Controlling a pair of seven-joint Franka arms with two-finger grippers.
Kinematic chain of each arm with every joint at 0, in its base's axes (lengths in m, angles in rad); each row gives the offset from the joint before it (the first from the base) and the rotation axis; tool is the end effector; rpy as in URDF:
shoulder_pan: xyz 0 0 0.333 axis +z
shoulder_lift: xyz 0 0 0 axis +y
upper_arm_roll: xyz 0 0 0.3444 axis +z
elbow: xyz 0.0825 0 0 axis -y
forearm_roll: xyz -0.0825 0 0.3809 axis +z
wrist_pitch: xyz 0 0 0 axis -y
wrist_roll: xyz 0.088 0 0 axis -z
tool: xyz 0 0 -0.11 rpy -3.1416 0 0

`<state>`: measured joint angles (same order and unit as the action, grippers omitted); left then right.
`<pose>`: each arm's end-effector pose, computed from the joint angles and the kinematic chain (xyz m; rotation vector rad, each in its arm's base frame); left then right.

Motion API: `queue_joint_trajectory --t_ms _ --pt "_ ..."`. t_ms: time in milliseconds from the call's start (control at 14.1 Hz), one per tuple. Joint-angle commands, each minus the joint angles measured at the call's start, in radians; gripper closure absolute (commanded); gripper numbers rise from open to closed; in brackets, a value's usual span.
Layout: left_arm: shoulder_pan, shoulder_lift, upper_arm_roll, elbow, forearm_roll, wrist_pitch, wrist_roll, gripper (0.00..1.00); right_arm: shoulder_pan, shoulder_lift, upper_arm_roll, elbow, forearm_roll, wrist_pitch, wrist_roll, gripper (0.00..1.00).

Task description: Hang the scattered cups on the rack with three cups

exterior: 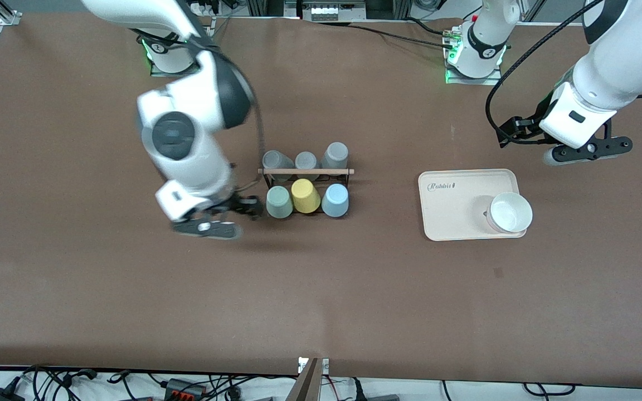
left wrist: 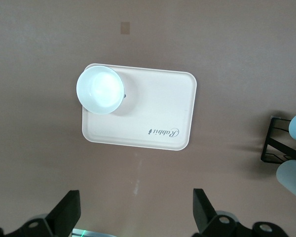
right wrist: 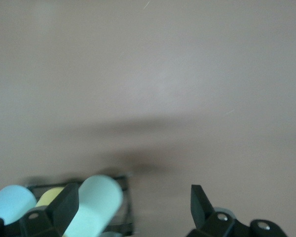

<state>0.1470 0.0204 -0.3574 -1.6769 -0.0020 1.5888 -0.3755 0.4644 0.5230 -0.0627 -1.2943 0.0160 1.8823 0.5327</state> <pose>0.5412 -0.1139 0.5913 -3.1045 -0.2566 0.1641 0.6653 0.2954 0.4737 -3.1179 0.1967 -0.1030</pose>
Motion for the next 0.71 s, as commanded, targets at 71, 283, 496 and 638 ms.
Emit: queue_joint_trajectory --t_ms 71,283,496,638 --pt "0.003 0.004 -0.005 0.022 -0.009 -0.023 0.021 0.0 -0.179 -0.112 0.018 -0.002 0.033 -0.141 -0.118 0.0" --pt "0.005 0.018 -0.002 0.032 0.0 -0.026 0.026 0.0 -0.266 -0.184 0.018 -0.026 0.032 -0.21 -0.236 0.0" --pt "0.003 0.019 -0.002 0.039 -0.01 -0.024 0.033 0.0 -0.346 -0.286 0.018 -0.136 0.032 -0.204 -0.363 0.0" --pt "0.002 0.023 -0.002 0.046 -0.01 -0.024 0.033 0.0 -0.391 -0.351 0.017 -0.213 0.032 -0.197 -0.422 0.0"
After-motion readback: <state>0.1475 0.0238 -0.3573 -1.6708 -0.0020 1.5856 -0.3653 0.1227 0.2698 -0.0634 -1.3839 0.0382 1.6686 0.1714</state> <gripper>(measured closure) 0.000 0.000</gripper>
